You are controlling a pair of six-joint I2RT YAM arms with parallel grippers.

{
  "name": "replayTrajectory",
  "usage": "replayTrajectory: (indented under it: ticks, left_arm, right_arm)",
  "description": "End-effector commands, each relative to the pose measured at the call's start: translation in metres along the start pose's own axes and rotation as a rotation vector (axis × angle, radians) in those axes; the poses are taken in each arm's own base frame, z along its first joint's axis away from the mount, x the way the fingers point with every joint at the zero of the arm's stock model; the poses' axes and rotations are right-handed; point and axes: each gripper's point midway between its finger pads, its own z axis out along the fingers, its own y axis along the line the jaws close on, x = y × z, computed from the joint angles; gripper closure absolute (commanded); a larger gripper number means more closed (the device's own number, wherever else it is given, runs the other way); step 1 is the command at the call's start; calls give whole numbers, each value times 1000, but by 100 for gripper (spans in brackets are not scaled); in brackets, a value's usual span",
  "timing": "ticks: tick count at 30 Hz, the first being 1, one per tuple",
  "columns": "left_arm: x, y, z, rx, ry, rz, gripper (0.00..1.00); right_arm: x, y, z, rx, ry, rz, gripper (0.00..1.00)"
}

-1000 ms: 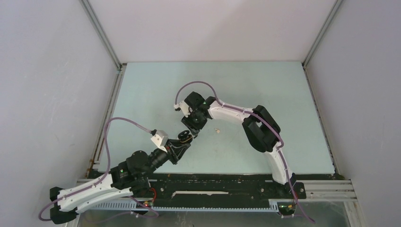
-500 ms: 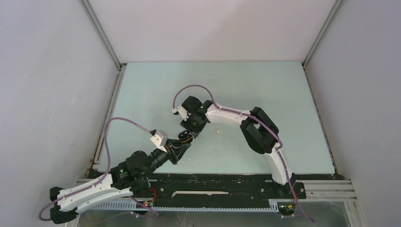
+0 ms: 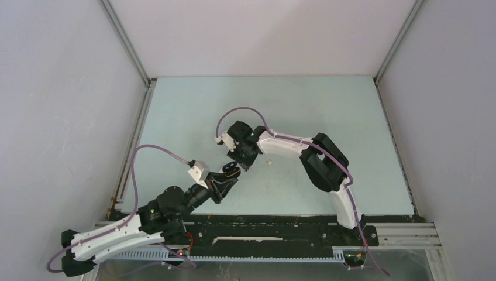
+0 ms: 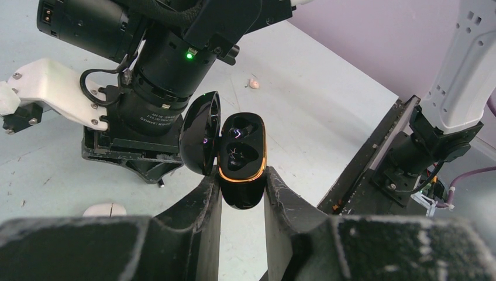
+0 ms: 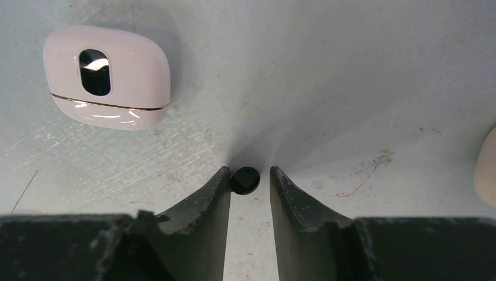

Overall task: Insert the wireless bluetooth earbuds into the charging case
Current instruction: Pick up the earbud from the center of the board.

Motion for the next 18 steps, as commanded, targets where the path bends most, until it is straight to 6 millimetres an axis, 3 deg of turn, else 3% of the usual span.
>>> replayTrajectory:
  ticks: [1, 10, 18]
  left_arm:
    - [-6, -8, 2, 33, -27, -20, 100]
    - [-6, -7, 1, 30, -25, -19, 100]
    - [-3, -7, 3, 32, -24, -13, 100]
  right_arm:
    - [-8, 5, -10, -1, -29, -28, 69]
    - [-10, 8, -11, -2, -26, -36, 82]
    - [-13, 8, -34, 1, -94, -105, 84]
